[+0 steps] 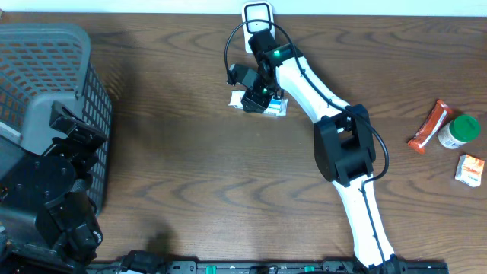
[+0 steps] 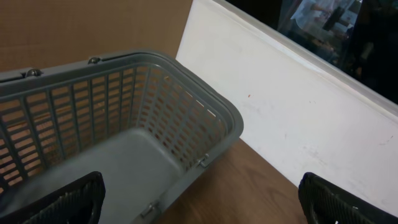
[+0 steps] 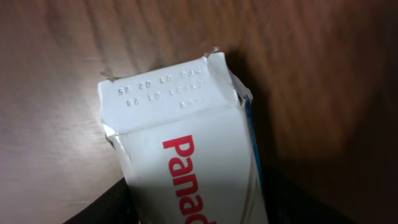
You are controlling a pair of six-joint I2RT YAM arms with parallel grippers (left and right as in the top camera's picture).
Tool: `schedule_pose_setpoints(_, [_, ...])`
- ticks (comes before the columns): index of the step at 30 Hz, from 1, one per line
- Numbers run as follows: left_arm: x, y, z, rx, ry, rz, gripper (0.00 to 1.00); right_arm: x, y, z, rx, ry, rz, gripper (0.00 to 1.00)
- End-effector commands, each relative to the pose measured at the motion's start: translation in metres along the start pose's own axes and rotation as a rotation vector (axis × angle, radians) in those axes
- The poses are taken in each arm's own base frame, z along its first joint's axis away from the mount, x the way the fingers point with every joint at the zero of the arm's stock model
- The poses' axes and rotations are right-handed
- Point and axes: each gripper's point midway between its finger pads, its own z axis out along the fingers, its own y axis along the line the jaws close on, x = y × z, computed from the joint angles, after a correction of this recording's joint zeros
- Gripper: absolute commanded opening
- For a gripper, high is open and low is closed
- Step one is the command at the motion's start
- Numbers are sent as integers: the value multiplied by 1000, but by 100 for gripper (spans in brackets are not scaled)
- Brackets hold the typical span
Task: Scan the item barcode
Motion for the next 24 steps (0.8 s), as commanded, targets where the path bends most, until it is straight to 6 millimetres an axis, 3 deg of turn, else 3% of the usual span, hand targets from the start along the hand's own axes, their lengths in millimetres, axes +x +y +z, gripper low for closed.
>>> schedule_pose_setpoints(1, [-1,3,1,-16,-8,14,100,8,23,10,-97,37,260,57])
schedule_pose_setpoints(6, [-1,3,1,-16,-8,14,100,4,46,4,-151,62,409,56])
schedule_pose_setpoints(8, [-1,3,1,-16,-8,14,100,4,49,4,-155,71,443,52])
schedule_pose_setpoints(11, [-1,3,1,-16,-8,14,100,5,53,5,-158,82,446,38])
schedule_pose_setpoints(15, [-1,3,1,-16,-8,14,100,2,54,5,-157,74,438,38])
schedule_pose_setpoints(16, [-1,3,1,-16,-8,14,99,1,55,5,-157,73,438,44])
schedule_pose_setpoints(17, [-1,3,1,-16,-8,14,99,1,55,6,-157,75,435,64])
schedule_pose_setpoints(20, [-1,3,1,-16,-8,14,100,1,58,6,-160,82,434,96])
schedule_pose_setpoints(24, [-1,3,1,-16,-8,14,100,3,66,8,-155,108,425,99])
